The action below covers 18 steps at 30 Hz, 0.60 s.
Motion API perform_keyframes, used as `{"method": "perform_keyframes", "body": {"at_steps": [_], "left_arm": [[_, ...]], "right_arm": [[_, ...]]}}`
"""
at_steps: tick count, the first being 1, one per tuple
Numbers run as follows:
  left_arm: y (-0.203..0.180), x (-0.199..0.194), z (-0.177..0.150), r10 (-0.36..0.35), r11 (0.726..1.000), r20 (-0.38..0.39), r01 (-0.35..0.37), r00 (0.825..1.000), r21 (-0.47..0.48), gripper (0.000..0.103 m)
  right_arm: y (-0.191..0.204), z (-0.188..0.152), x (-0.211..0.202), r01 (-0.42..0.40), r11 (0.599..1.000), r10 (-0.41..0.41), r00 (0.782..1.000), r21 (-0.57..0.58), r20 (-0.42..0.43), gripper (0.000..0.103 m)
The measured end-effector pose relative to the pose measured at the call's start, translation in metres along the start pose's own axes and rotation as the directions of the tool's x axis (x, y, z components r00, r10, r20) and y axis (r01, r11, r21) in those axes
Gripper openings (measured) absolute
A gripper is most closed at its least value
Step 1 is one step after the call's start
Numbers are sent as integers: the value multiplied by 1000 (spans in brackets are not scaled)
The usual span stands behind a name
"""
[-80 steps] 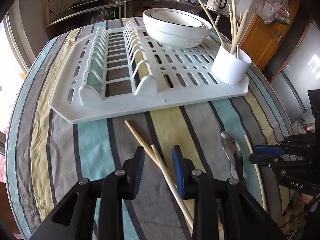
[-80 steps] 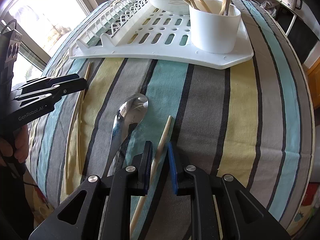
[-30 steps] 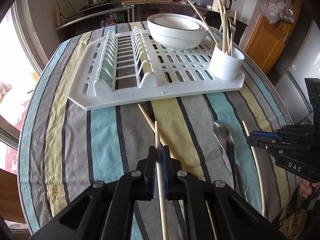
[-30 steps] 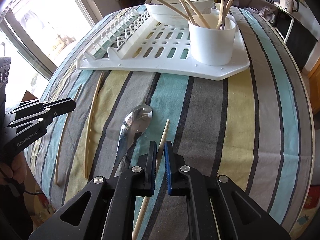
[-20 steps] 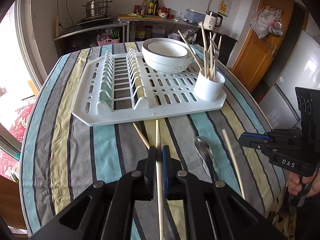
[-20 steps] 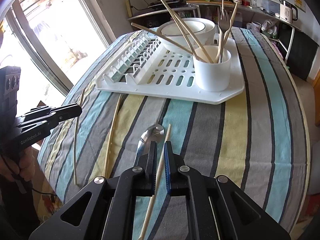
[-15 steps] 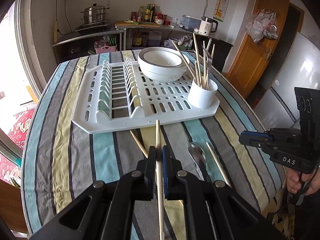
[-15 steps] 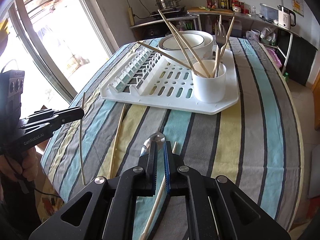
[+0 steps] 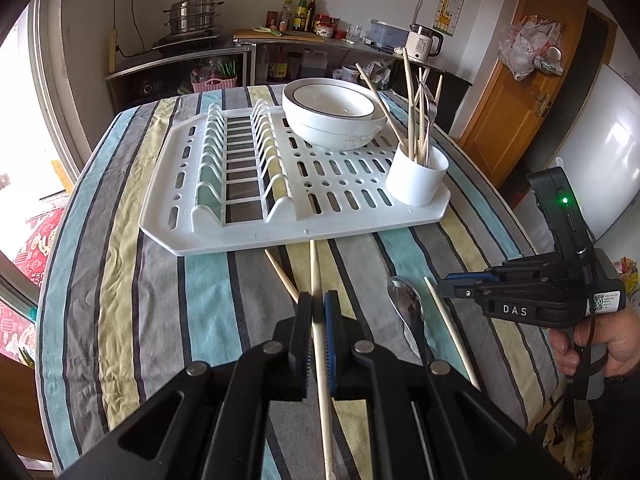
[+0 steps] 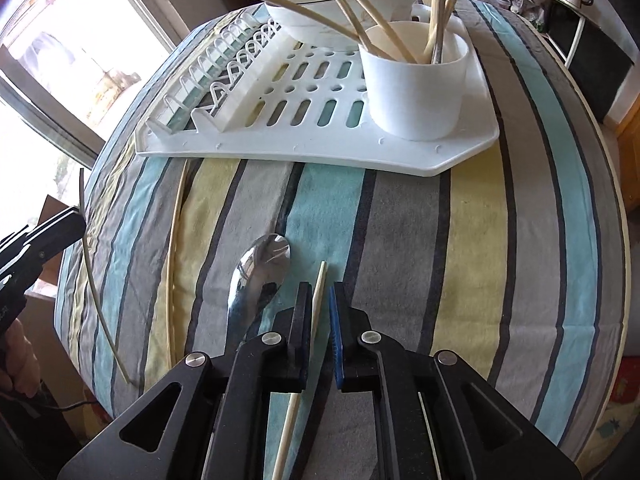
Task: Organize utensils
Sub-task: 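Lift both held chopsticks upright toward the white cup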
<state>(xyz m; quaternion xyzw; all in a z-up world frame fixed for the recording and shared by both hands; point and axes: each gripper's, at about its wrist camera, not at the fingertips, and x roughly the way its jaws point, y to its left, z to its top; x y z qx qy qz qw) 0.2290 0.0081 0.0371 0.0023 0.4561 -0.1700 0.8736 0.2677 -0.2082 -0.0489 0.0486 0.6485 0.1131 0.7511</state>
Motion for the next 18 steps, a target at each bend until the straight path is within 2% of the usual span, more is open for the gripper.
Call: {"method": "perform_keyframes", "body": {"at_steps": [6, 14, 18], "left_arm": [[2, 1, 0, -9, 1000, 2, 9, 1000, -6, 6], [2, 1, 0, -16, 1000, 2, 16, 1000, -2, 7], [1, 0, 1, -19, 1000, 2, 19, 1000, 3, 6]], "right_arm": [[8, 10, 15, 56, 998, -57, 997, -22, -58, 11], [18, 13, 22, 130, 988, -138, 987, -87, -83, 11], [25, 12, 23, 149, 980, -161, 983, -130, -83, 5]]}}
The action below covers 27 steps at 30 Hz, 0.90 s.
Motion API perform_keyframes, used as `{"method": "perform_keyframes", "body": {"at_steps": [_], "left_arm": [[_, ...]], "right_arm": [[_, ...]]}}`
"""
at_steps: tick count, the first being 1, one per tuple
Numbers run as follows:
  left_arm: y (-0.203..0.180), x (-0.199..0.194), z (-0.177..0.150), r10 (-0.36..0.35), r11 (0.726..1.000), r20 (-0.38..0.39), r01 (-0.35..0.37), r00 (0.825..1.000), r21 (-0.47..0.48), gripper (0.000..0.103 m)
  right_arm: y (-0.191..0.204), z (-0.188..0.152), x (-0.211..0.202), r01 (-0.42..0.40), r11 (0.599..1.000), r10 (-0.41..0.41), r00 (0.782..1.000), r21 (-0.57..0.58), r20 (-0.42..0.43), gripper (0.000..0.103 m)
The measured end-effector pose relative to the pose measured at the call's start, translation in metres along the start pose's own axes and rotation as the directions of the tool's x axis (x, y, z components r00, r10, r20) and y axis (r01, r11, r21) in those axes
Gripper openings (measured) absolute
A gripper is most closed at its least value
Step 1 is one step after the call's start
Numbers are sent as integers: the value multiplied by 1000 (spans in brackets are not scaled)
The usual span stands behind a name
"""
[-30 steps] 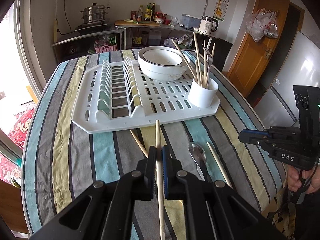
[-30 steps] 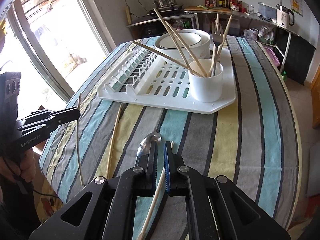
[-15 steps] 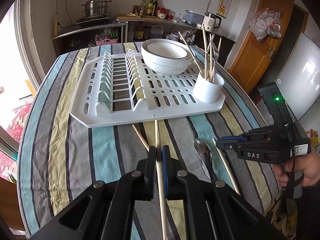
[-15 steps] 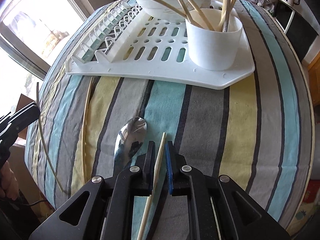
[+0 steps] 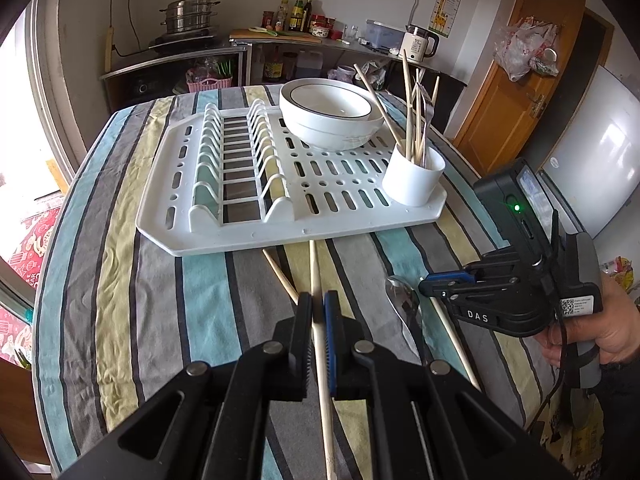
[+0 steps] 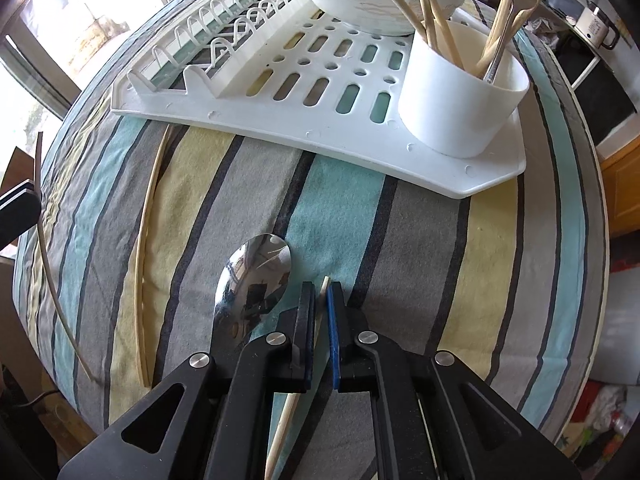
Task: Organize utensils
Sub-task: 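Lift both held chopsticks upright toward the white cup, then lower both chopsticks into the white cup and open both tools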
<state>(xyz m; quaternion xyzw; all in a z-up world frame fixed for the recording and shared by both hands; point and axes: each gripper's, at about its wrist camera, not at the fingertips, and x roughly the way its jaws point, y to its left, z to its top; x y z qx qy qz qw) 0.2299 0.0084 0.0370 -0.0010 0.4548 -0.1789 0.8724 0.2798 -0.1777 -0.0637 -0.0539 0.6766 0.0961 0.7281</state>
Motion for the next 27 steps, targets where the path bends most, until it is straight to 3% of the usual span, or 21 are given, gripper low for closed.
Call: {"method": "perform_keyframes", "body": {"at_steps": [6, 10, 19, 27], "left_arm": [[-3, -11, 3, -11, 1000, 27, 11, 1000, 8, 7], [-5, -20, 6, -16, 1000, 50, 16, 999, 8, 6], [-15, -47, 15, -43, 999, 123, 40, 991, 24, 6], [-28, -61, 24, -70, 997, 171, 63, 983, 44, 6]], "right_arm": [[-4, -12, -25, -48, 999, 47, 995, 5, 82, 5], [-15, -26, -62, -79, 997, 75, 980, 16, 183, 5], [-30, -39, -125, -108, 993, 84, 918, 40, 387, 4], [-38, -53, -157, -110, 992, 65, 856, 58, 512, 4]]}}
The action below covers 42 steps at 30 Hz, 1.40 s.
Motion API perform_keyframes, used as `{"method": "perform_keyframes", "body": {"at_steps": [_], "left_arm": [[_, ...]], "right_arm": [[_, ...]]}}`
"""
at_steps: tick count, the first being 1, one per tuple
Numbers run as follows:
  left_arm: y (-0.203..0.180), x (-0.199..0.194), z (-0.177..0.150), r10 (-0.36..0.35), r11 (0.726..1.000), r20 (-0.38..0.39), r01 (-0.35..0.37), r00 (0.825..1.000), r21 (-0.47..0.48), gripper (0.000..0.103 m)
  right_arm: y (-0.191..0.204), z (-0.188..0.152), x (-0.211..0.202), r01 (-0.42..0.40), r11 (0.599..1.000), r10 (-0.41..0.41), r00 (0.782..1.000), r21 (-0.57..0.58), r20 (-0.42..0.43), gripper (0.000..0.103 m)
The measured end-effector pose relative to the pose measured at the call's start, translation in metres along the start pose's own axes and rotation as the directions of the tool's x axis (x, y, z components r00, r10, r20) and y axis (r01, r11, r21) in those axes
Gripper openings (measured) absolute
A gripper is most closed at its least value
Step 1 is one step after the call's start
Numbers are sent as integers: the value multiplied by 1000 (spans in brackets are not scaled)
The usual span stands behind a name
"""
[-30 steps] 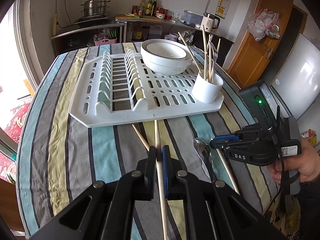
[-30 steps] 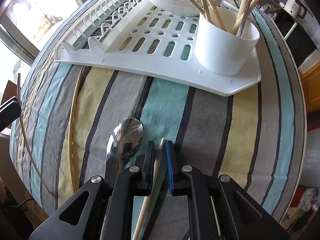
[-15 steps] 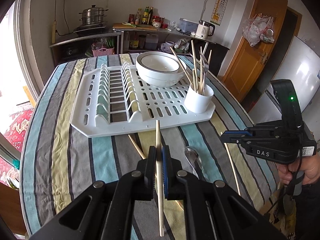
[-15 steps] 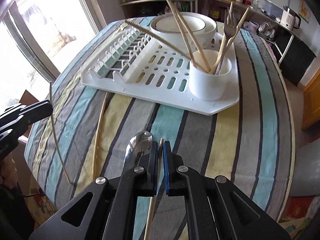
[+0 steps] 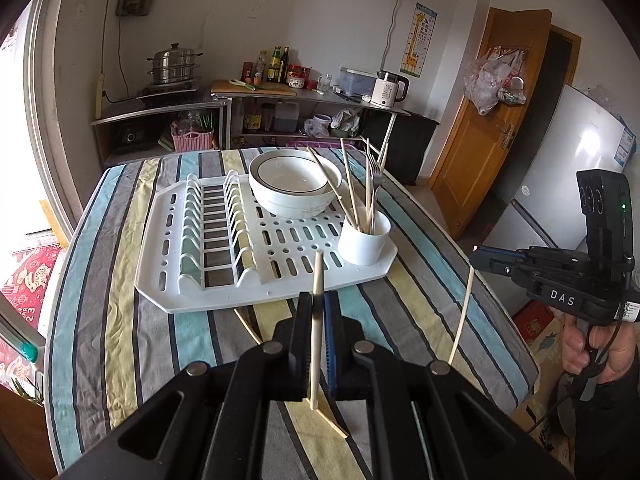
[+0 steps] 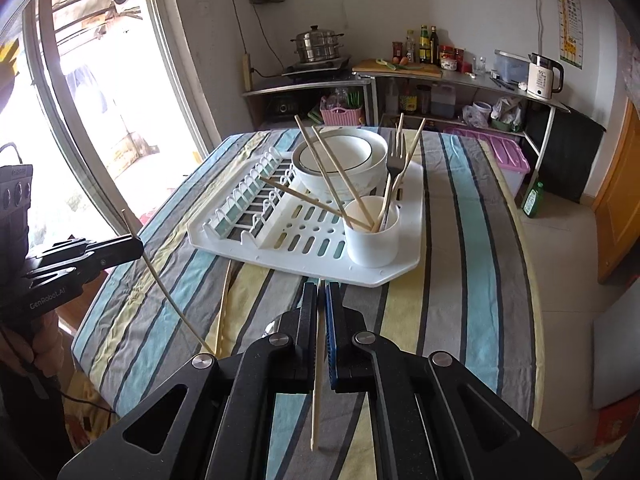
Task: Organize utensils
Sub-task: 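Lower both chopsticks into the white cup and open both tools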
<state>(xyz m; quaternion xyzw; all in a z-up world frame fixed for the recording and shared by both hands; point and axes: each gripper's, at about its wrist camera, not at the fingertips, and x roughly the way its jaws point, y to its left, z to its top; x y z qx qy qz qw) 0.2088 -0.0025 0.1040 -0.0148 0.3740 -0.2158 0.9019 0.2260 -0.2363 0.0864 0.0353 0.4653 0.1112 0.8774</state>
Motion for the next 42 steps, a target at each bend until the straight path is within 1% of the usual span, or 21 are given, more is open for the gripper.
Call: {"method": "perform_keyframes", "body": {"at_steps": [5, 9, 16, 22, 28, 37, 42], "left_arm": [[-9, 0, 8, -10, 1000, 10, 10, 1000, 8, 6], [-20, -2, 19, -22, 1000, 28, 21, 999, 21, 6], [-45, 1, 44, -49, 997, 47, 46, 998, 64, 6], [-61, 16, 72, -63, 995, 50, 59, 997, 82, 6], [-68, 36, 95, -69, 995, 47, 65, 996, 80, 6], [-70, 59, 125, -75, 994, 72, 69, 995, 82, 6], [-68, 71, 140, -75, 995, 78, 69, 994, 76, 6]], "right_arm": [[-4, 7, -12, 13, 1000, -13, 998, 8, 60, 4], [-7, 15, -23, 38, 999, -37, 993, 2, 110, 4], [-13, 32, -31, 58, 998, -57, 985, -1, 164, 4], [-21, 49, -35, 73, 997, -71, 977, -1, 200, 4], [-31, 65, -35, 74, 997, -74, 970, 7, 232, 4], [-46, 96, -32, 61, 998, -66, 955, 25, 289, 4], [-51, 111, -22, 50, 998, -59, 951, 35, 302, 4]]}}
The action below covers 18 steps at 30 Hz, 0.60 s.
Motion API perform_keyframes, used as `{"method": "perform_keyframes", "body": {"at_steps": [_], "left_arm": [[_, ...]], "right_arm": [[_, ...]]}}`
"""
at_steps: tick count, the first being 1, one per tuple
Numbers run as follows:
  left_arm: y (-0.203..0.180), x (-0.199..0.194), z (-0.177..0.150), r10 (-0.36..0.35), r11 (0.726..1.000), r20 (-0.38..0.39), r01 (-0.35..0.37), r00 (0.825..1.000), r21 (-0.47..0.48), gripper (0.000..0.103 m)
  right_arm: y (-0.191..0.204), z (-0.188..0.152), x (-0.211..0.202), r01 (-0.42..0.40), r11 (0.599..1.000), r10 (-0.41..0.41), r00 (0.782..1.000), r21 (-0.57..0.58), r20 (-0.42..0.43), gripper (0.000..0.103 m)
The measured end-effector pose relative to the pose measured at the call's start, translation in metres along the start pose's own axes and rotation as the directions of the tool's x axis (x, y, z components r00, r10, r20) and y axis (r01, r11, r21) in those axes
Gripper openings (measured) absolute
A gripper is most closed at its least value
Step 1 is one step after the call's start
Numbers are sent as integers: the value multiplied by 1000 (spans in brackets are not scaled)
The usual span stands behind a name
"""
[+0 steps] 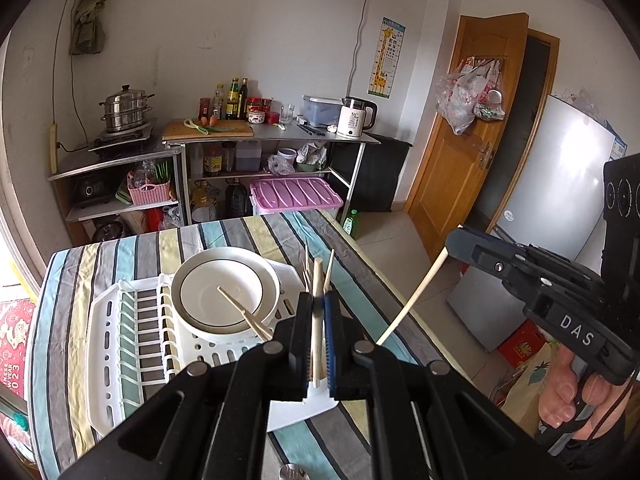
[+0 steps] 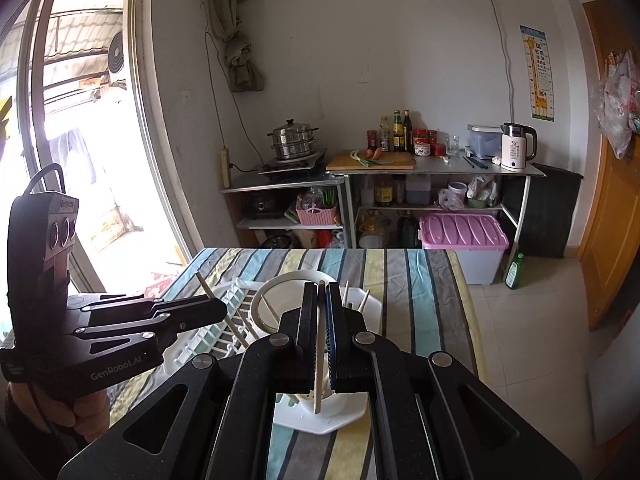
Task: Organize utensils
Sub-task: 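Lower both chopsticks into the white cup and open both tools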
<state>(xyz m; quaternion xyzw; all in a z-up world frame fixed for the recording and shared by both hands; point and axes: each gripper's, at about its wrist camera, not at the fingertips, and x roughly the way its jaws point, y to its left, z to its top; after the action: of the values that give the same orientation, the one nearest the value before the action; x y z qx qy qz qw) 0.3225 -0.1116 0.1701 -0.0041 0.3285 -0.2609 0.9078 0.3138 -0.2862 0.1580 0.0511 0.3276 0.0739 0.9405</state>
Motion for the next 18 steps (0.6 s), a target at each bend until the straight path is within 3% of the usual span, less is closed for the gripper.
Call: {"method": "perform_keyframes", "body": {"at_steps": [9, 18], "left_arm": [[3, 23, 11, 1, 1000, -10, -1, 1000, 5, 6], [11, 55, -3, 16, 1000, -81, -17, 997, -13, 6]], "right_arm": [[-7, 4, 26, -4, 1000, 4, 1000, 6, -8, 4], [-22, -15, 61, -4, 999, 7, 997, 34, -80, 4]]}}
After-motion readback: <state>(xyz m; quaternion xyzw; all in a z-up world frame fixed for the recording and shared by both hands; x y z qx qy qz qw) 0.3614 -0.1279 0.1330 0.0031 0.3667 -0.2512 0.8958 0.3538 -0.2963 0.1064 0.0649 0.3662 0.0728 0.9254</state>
